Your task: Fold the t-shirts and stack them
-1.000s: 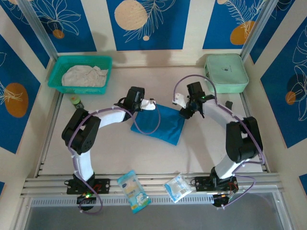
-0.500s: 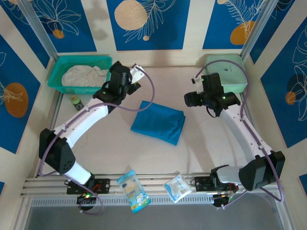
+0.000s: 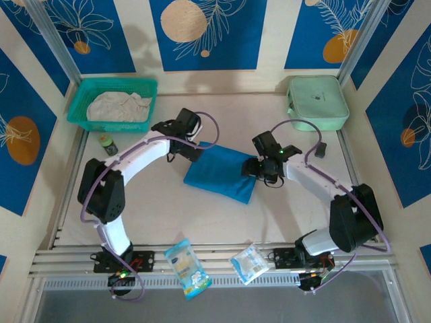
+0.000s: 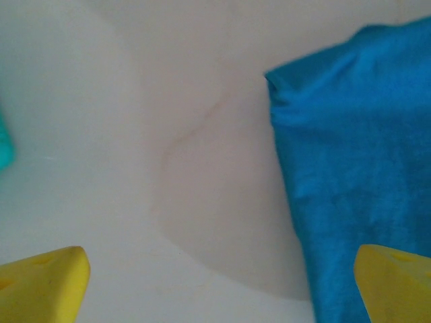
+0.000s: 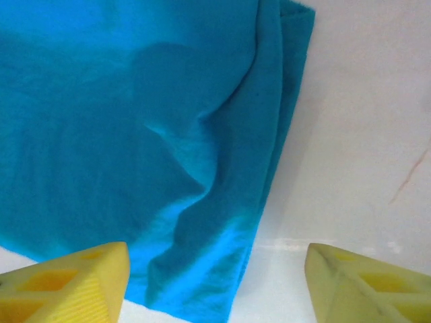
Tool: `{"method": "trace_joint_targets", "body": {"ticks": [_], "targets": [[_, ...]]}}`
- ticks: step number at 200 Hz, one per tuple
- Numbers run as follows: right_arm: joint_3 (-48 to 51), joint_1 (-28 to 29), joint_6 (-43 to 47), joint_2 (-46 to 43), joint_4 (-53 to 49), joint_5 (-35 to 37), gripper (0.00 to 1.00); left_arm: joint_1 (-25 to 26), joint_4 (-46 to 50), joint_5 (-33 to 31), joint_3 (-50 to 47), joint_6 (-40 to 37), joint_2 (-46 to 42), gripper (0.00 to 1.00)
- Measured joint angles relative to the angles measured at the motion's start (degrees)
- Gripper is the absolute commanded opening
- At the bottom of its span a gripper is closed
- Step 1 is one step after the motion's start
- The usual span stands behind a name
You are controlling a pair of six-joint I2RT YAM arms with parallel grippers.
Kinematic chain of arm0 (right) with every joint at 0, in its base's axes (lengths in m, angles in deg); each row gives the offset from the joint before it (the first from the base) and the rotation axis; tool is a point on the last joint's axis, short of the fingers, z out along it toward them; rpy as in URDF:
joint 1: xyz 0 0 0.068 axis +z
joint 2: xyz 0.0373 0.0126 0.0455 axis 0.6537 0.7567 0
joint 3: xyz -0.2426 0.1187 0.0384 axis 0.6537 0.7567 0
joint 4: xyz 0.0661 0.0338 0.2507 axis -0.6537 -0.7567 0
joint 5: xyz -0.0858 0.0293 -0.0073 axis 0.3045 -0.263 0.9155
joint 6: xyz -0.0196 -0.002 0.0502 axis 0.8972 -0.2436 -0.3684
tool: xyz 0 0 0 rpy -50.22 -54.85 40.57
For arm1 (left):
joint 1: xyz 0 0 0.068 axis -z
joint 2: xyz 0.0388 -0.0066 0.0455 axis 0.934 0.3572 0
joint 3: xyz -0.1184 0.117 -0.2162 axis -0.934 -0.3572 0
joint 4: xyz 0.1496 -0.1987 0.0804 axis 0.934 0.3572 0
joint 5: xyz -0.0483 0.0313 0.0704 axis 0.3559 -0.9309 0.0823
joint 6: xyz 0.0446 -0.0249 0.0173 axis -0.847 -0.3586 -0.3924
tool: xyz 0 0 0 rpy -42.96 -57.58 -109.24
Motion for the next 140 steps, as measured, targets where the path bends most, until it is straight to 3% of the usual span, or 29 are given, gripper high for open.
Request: {"method": "trace_joint_targets", "body": {"ticks": [44,92,140], "targets": [[0.15,1.7,-4.04,4.48,0.98,0.63,0.52,0.0,-1.73,6.03,-0.09,4.28,5.7,0.9],[1.53,1.97,-5.75,8.15,2.23,0.83,0.47,0.11,-3.56,10.86,-2.36,6.38,9.73,0.82],[1.49,2.03,-6.14,13.29,4.68,0.07,0.39,1.62,-4.98,13.0,-3.1,8.2,11.52,0.63]]}}
